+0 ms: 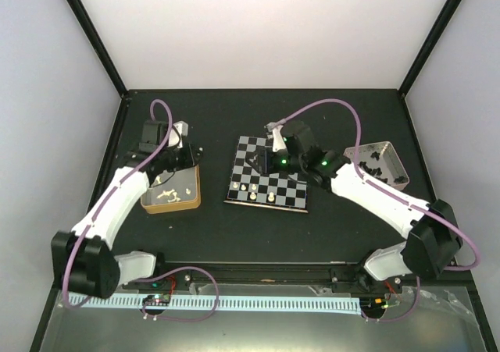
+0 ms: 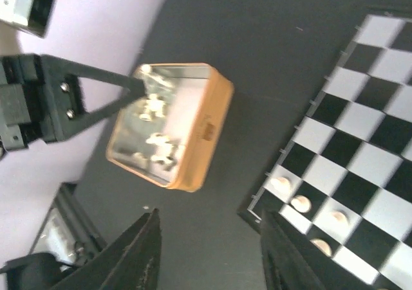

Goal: Set up the chess pieces on the board
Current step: Pick up the chess piece from the storage box, then place the chess piece on the chessboard.

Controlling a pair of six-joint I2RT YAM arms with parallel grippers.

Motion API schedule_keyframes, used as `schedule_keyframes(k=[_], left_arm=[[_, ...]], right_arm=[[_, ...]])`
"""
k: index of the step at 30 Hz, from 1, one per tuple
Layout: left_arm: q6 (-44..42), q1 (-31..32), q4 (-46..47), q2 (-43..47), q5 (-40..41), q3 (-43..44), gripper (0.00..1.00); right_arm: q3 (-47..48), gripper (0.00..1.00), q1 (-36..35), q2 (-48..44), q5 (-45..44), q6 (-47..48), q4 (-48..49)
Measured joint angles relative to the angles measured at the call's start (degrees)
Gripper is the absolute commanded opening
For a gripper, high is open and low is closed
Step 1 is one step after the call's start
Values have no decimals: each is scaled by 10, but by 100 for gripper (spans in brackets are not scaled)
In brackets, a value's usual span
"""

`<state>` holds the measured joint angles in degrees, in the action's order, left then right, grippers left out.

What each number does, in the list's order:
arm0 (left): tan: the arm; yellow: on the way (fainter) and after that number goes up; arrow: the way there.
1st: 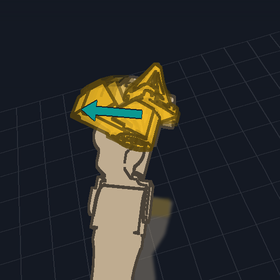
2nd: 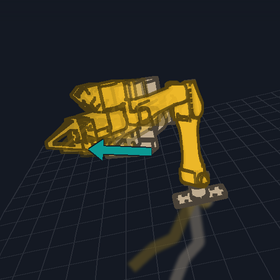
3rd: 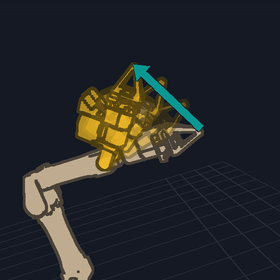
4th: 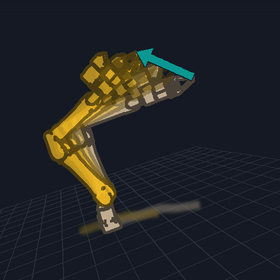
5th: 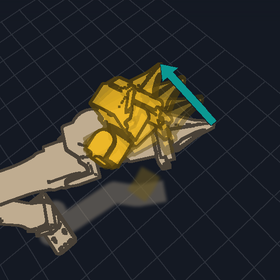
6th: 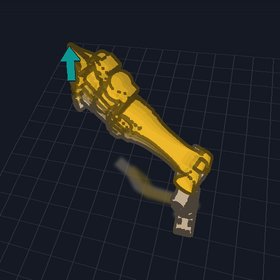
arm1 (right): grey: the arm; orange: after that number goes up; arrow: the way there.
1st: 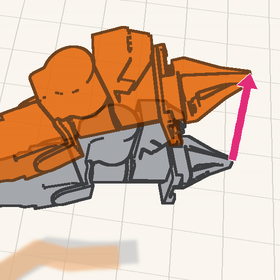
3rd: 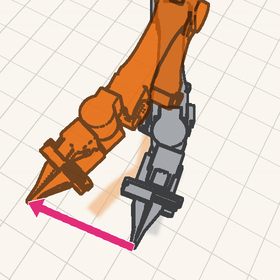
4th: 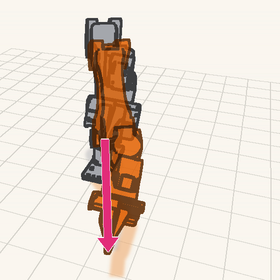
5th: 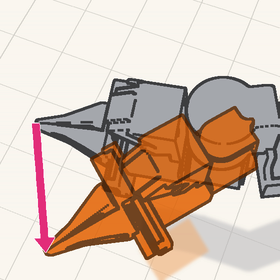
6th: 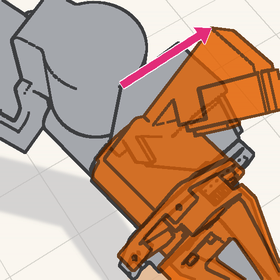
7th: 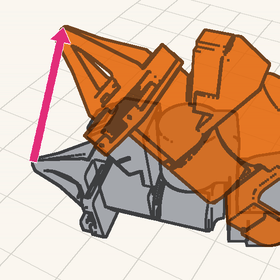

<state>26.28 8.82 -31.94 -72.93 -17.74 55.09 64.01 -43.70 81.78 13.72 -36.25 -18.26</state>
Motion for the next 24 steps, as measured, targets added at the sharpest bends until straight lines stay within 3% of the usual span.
schedule_keyframes(k=[5,11,20,24], left_arm=[[-19,36,45,77,-136,-38,11],[-24,78,127,111,-268,-75,11],[-19,113,218,127,-364,-84,11],[-18,120,235,127,-378,-84,11]], right_arm=[[-10,59,31,-24,110,-35,65],[-19,60,51,-31,213,-79,124],[-19,46,50,-31,296,-118,162],[-19,35,50,-28,316,-129,170]])
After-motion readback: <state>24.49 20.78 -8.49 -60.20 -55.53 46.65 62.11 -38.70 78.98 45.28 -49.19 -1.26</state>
